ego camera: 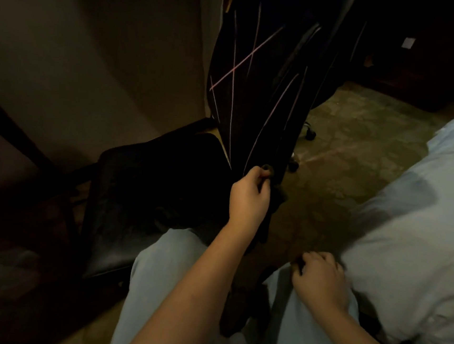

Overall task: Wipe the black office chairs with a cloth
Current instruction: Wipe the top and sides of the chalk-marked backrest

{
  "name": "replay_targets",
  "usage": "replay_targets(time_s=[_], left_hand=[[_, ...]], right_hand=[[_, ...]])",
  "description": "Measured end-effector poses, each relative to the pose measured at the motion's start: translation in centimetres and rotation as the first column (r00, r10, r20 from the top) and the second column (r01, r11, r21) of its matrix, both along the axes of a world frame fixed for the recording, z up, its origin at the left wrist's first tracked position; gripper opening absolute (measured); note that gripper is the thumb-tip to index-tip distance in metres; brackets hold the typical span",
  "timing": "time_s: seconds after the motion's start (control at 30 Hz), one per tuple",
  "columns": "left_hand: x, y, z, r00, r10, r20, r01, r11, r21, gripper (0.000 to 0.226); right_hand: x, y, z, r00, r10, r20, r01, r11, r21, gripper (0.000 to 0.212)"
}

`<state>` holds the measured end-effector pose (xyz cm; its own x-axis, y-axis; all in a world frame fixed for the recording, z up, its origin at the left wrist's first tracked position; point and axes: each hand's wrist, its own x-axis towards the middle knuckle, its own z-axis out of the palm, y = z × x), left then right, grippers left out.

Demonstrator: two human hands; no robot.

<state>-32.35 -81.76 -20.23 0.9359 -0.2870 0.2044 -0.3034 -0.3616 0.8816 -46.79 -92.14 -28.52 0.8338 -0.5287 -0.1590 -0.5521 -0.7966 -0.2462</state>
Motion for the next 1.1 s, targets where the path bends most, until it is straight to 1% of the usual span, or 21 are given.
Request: replay_targets(time_s=[0.07,0.13,0.23,0.33,0.43,0.47,0.5,0.6,0.7,0.77,0.87,0.93,1.0,1.1], left_hand=[[-0.1,0.1,-1.3,0.998,0.01,-0.055,-0.008,0.999,0.032,0.017],[-0.2,-0.1,-2.1,0.988,0.035,-0.148,-0.03,0.999,0.03,0.016],[-0.2,-0.3,-1.7,0.976,0.057,-0.209,-0.058,0.998,0.0,0.015],[-0.3,-0.4,-0.1,0.982,0.048,-0.181,-0.056,0.998,-0.037,0.015],[0.0,-0.7,3.3,0.992,0.024,-0.127,-0.041,0.99,-0.134,0.014],[0.3,-0.9,4.7,0.994,0.022,-0.11,-0.039,0.987,-0.155,0.014],[0.6,-1.1,6.1,0.995,0.022,-0.096,-0.038,0.985,-0.169,0.015],[1.6,-1.9,9.5,0.999,0.022,-0.044,-0.03,0.978,-0.206,0.017],[2.0,-2.4,11.1,1.0,0.023,0.021,-0.017,0.969,-0.247,0.016],[1.6,-2.5,11.0,0.999,0.01,0.052,0.003,0.968,-0.253,0.015],[0.6,-2.2,9.0,0.998,0.006,0.067,0.009,0.974,-0.226,0.013],[0.0,-1.9,7.2,0.999,0.027,0.022,-0.022,0.979,-0.205,0.013],[-0.3,-1.6,5.5,0.999,0.038,-0.024,-0.042,0.983,-0.177,0.012],[-0.5,-1.3,4.0,0.997,0.051,-0.057,-0.058,0.99,-0.128,0.012]], right_hand=[[-0.2,-0.3,-0.3,1.0,-0.004,0.021,0.004,1.0,-0.004,0.027],[-0.2,-0.6,-0.5,0.999,-0.012,0.031,0.012,1.0,0.003,0.029],[-0.2,-0.5,-0.6,1.0,-0.01,0.029,0.01,1.0,-0.006,0.025],[0.2,-0.4,-0.5,0.999,-0.023,-0.023,0.024,0.999,0.028,0.022],[0.5,-0.2,0.0,0.992,-0.075,-0.1,0.087,0.989,0.118,0.033],[0.5,-0.2,0.2,0.991,-0.086,-0.103,0.1,0.985,0.141,0.035],[0.5,-0.3,0.4,0.992,-0.073,-0.1,0.088,0.984,0.155,0.033],[0.5,-0.7,1.0,0.996,0.03,-0.082,-0.016,0.988,0.156,0.021],[0.3,-1.2,1.2,0.991,0.08,-0.103,-0.059,0.978,0.198,0.02],[0.2,-1.3,1.2,0.991,0.082,-0.105,-0.059,0.977,0.206,0.02],[0.0,-1.1,0.7,0.997,0.05,-0.063,-0.039,0.985,0.169,0.022],[0.0,-1.0,0.5,0.999,-0.002,-0.053,0.011,0.988,0.157,0.023],[0.0,-0.9,0.4,0.995,-0.039,-0.094,0.055,0.984,0.169,0.028],[0.3,-1.0,0.7,0.996,-0.009,-0.087,0.021,0.989,0.146,0.029]])
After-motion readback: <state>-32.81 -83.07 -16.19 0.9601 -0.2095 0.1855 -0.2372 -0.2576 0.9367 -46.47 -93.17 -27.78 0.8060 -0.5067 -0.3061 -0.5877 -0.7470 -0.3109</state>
